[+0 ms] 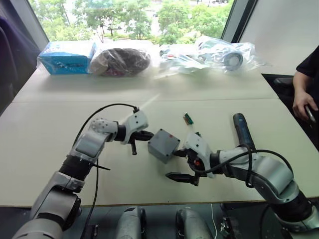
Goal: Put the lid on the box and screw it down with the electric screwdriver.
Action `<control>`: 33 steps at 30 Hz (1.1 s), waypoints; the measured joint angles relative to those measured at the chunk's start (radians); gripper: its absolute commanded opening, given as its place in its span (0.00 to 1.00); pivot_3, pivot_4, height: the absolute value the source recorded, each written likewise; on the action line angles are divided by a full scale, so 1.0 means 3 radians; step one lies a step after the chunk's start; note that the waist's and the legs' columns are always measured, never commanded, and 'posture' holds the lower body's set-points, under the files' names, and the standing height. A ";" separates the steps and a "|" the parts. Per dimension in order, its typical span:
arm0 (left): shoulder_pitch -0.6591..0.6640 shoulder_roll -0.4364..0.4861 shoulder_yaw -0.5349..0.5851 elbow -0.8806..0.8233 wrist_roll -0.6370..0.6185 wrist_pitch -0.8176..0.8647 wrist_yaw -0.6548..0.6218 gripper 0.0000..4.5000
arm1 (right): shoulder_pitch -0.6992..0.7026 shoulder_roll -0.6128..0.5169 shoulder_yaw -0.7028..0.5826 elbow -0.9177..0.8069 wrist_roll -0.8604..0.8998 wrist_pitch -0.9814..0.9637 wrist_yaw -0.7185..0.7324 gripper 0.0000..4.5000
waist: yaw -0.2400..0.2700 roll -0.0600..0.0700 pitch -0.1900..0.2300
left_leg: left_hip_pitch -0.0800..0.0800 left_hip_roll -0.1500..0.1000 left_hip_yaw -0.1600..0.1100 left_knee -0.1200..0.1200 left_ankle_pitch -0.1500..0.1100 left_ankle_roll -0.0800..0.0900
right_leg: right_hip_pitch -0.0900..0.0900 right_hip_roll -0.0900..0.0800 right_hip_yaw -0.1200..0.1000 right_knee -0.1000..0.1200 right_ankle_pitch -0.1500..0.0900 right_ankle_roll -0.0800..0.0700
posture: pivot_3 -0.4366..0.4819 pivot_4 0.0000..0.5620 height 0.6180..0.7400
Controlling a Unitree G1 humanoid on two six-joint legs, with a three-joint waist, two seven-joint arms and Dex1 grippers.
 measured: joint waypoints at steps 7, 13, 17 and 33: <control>0.0070 0.0418 0.0138 0.0028 0.0028 -0.0036 -0.0117 0.00 | 0.0008 -0.0736 -0.0205 -0.0077 -0.0213 -0.0200 0.0192 0.99 | -0.0005 0.0000 0.0000 | 0.0001 0.0002 0.0000 0.0000 -0.0001 0.0001 | 0.0000 -0.0001 -0.0001 0.0000 -0.0005 -0.0009 | 0.48 0.27 1.00; 0.0618 0.0685 0.0203 -0.0676 -0.0236 0.0425 -0.0354 0.00 | -0.0320 -0.0741 0.0080 0.0686 -0.0800 -0.1134 0.0591 0.99 | -0.0008 -0.0001 0.0001 | 0.0000 0.0003 0.0002 0.0002 -0.0001 0.0000 | -0.0002 0.0000 -0.0001 0.0001 -0.0004 -0.0006 | 0.48 0.27 1.00; 0.0770 0.0614 0.0153 -0.1143 -0.0339 0.0697 -0.0289 0.00 | -0.0416 -0.0521 0.0343 0.1055 -0.1081 -0.1556 0.0816 0.99 | 0.0006 -0.0001 0.0001 | 0.0000 0.0001 0.0001 0.0007 -0.0001 0.0001 | 0.0003 -0.0003 0.0000 0.0001 -0.0005 -0.0009 | 0.48 0.27 1.00; 0.0464 0.0135 0.0065 -0.0786 -0.0223 0.0592 0.0121 0.00 | -0.0198 -0.0205 0.0309 0.0821 -0.1144 -0.1163 0.0759 0.99 | 0.0005 -0.0001 0.0001 | 0.0001 0.0000 0.0001 0.0010 -0.0001 0.0001 | 0.0004 0.0000 -0.0001 0.0004 0.0000 0.0000 | 0.48 0.27 1.00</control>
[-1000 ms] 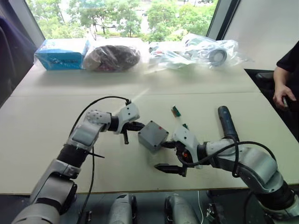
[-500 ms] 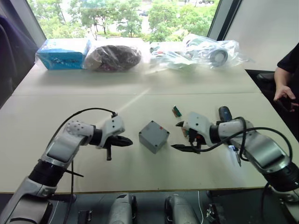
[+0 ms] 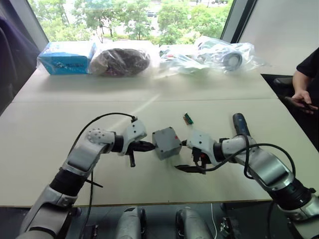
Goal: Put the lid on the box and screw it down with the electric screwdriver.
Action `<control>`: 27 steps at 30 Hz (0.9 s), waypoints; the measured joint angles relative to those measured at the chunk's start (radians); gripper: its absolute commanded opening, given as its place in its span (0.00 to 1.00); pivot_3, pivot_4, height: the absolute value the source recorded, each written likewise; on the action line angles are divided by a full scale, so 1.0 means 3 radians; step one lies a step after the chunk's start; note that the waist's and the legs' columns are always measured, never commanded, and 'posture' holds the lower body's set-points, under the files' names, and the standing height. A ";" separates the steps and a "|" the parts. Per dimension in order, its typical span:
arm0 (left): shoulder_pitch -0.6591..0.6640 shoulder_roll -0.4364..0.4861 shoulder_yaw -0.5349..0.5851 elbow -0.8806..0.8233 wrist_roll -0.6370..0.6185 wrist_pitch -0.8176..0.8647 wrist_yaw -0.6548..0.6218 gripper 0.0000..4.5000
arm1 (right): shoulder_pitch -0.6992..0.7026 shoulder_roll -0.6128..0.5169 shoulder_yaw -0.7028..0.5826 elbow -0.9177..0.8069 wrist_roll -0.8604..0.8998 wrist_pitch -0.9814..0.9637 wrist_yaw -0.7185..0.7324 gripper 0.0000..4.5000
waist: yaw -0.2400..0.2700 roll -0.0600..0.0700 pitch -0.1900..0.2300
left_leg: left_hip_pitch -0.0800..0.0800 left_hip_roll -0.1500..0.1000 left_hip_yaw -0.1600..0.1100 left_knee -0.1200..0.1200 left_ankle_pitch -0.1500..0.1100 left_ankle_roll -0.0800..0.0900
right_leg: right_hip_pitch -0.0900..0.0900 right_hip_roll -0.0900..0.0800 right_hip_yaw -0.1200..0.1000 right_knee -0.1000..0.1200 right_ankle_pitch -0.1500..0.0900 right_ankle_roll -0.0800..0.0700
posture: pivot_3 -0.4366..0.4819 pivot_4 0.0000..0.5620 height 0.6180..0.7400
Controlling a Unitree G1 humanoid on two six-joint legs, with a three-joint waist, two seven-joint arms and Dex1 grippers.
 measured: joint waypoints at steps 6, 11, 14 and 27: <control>-0.0015 0.0012 0.0000 0.0045 0.0004 -0.0089 -0.0047 0.00 | 0.0100 0.0087 -0.0160 -0.0222 0.0096 0.0269 -0.0137 0.99 | -0.0005 0.0000 0.0000 | 0.0000 0.0001 -0.0001 0.0000 0.0000 0.0000 | 0.0000 0.0000 0.0000 0.0000 0.0000 0.0000 | 0.48 0.27 1.00; -0.0060 0.0044 0.0000 0.0076 0.0004 -0.0123 -0.0088 0.00 | 0.0121 0.0098 -0.0226 -0.0298 0.0176 0.0374 -0.0193 0.99 | -0.0002 0.0000 0.0000 | 0.0000 0.0001 -0.0001 0.0000 0.0000 0.0000 | 0.0000 0.0000 0.0000 0.0000 0.0000 -0.0001 | 0.48 0.27 1.00; -0.0114 0.0045 0.0004 0.0137 0.0005 -0.0158 -0.0084 0.00 | 0.0116 0.0118 -0.0296 -0.0300 0.0222 0.0408 -0.0219 0.99 | -0.0004 0.0000 0.0000 | 0.0000 0.0000 -0.0001 0.0000 0.0000 0.0000 | 0.0000 -0.0001 0.0000 0.0000 0.0000 -0.0001 | 0.48 0.27 1.00; -0.0118 0.0008 0.0004 0.0246 0.0015 -0.0251 -0.0032 0.00 | 0.0139 0.0119 -0.0352 -0.0399 0.0402 0.0570 -0.0239 0.99 | -0.0004 0.0000 0.0000 | 0.0000 0.0000 -0.0001 0.0000 0.0000 0.0000 | 0.0000 0.0000 0.0000 0.0000 0.0000 0.0000 | 0.48 0.27 1.00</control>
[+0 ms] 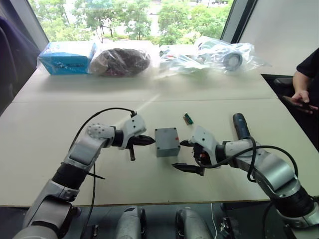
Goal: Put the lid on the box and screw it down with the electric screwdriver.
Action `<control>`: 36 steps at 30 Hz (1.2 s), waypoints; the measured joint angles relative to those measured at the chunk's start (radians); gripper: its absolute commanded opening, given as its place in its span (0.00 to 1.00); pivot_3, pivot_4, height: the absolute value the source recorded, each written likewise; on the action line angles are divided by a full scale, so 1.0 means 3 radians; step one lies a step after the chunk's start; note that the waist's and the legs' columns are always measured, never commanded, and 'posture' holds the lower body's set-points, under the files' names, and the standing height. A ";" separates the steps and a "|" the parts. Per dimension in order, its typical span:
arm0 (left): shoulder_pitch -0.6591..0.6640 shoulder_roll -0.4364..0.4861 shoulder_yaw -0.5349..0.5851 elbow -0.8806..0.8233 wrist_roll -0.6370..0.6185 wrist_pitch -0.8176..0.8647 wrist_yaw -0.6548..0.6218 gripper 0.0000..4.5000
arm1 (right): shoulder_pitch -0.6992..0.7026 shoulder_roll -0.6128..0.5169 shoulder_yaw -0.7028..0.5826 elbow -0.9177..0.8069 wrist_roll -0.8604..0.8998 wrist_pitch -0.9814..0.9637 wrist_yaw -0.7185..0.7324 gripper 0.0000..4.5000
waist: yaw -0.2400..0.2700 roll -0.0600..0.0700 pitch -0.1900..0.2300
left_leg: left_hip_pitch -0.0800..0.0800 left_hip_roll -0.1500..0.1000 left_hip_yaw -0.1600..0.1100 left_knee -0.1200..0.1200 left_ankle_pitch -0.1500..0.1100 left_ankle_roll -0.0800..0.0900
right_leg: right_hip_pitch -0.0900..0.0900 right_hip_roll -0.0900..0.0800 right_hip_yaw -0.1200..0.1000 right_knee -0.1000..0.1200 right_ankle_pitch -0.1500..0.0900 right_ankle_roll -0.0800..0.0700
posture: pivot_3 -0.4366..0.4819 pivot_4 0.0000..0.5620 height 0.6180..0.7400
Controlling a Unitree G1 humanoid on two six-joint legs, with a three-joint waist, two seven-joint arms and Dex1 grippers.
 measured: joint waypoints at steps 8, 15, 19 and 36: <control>-0.0001 0.0035 0.0001 -0.0005 0.0010 -0.0031 -0.0017 0.00 | 0.0011 0.0017 -0.0061 -0.0056 0.0049 0.0073 -0.0101 0.99 | 0.0000 0.0000 0.0000 | 0.0000 0.0000 0.0000 0.0000 0.0000 0.0000 | 0.0000 0.0000 0.0000 0.0000 0.0000 0.0000 | 0.48 0.27 1.00; -0.0084 0.0277 0.0221 -0.0144 -0.0166 0.0143 -0.0165 0.00 | -0.0146 0.0101 -0.1079 0.0055 0.0561 0.0180 -0.0149 0.99 | -0.0003 -0.0001 0.0000 | 0.0001 0.0002 -0.0001 0.0000 0.0000 0.0000 | 0.0000 0.0001 0.0000 0.0000 0.0000 0.0000 | 0.48 0.27 1.00; -0.0225 0.0300 0.0377 -0.0272 -0.0352 0.0343 -0.0178 0.00 | -0.0471 0.0421 -0.1146 0.0770 0.0427 -0.0116 -0.0380 0.99 | -0.0007 0.0000 0.0000 | 0.0002 0.0000 0.0002 -0.0001 0.0000 0.0000 | 0.0001 0.0001 0.0000 0.0000 0.0000 0.0000 | 0.48 0.27 1.00; -0.0064 0.0228 0.0455 -0.0583 -0.0460 0.0624 0.0115 0.00 | -0.1456 0.1038 -0.0614 0.3698 -0.0727 -0.1822 -0.0593 0.99 | -0.0076 0.0002 0.0001 | 0.0004 -0.0001 0.0010 -0.0001 0.0004 -0.0007 | -0.0007 0.0001 0.0002 0.0031 0.0001 0.0005 | 0.48 0.27 1.00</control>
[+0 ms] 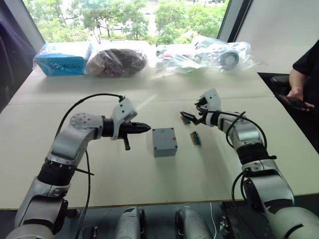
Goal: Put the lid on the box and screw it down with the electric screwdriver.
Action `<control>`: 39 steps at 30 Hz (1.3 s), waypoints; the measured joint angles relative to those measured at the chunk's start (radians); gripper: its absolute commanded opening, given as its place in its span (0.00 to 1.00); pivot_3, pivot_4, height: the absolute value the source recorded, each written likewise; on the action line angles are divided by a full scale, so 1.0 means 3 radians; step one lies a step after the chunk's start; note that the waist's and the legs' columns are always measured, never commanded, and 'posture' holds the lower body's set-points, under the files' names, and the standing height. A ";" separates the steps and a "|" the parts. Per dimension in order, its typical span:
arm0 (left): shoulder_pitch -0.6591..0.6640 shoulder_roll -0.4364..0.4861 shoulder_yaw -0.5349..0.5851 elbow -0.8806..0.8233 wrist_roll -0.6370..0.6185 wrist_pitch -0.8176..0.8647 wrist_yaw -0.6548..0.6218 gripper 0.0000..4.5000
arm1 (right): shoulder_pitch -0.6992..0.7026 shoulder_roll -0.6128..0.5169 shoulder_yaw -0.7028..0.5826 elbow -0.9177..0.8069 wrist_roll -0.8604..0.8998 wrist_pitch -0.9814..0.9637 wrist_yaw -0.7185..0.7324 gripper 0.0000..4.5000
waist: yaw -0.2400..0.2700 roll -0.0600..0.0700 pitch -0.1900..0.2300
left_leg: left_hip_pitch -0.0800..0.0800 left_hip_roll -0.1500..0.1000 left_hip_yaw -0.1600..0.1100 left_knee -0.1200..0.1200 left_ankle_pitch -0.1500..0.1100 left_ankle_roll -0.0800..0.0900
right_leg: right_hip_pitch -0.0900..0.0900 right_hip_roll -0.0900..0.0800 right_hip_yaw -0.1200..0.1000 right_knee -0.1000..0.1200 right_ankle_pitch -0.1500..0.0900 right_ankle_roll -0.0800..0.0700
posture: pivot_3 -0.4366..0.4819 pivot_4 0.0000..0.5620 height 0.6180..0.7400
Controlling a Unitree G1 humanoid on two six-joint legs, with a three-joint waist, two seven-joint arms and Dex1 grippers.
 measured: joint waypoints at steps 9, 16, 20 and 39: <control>0.0036 0.0016 0.0002 -0.0014 -0.0019 -0.0008 0.0029 0.00 | -0.0006 0.0079 0.0012 0.0149 -0.0140 -0.0187 0.0039 0.60 | -0.0016 0.0001 0.0000 | 0.0000 0.0001 0.0001 -0.0001 0.0000 -0.0001 | -0.0003 0.0000 0.0000 0.0002 -0.0001 0.0000 | 0.48 0.27 1.00; 0.0035 0.0016 0.0001 -0.0012 -0.0016 -0.0016 0.0057 0.00 | -0.0029 0.0178 0.0012 0.0172 -0.0155 -0.0206 0.0102 0.60 | -0.0014 0.0001 0.0000 | 0.0000 0.0001 0.0001 0.0000 0.0001 -0.0001 | -0.0003 0.0000 0.0000 0.0003 -0.0001 0.0001 | 0.48 0.27 1.00; 0.0036 0.0015 0.0001 -0.0012 -0.0016 -0.0016 0.0063 0.00 | -0.0059 0.0233 0.0012 0.0245 -0.0173 -0.0227 0.0100 0.54 | -0.0015 0.0001 0.0000 | 0.0000 0.0001 0.0001 0.0000 0.0001 -0.0002 | -0.0003 0.0000 0.0000 0.0003 -0.0001 0.0001 | 0.48 0.27 1.00; 0.0061 0.0001 -0.0001 -0.0007 0.0016 -0.0044 0.0068 0.00 | -0.0112 0.0259 0.0015 0.0323 -0.0259 -0.0346 0.0127 0.02 | -0.0014 0.0001 0.0001 | 0.0000 0.0001 0.0001 -0.0001 0.0001 -0.0002 | -0.0003 -0.0001 0.0000 0.0003 -0.0001 0.0000 | 0.48 0.27 1.00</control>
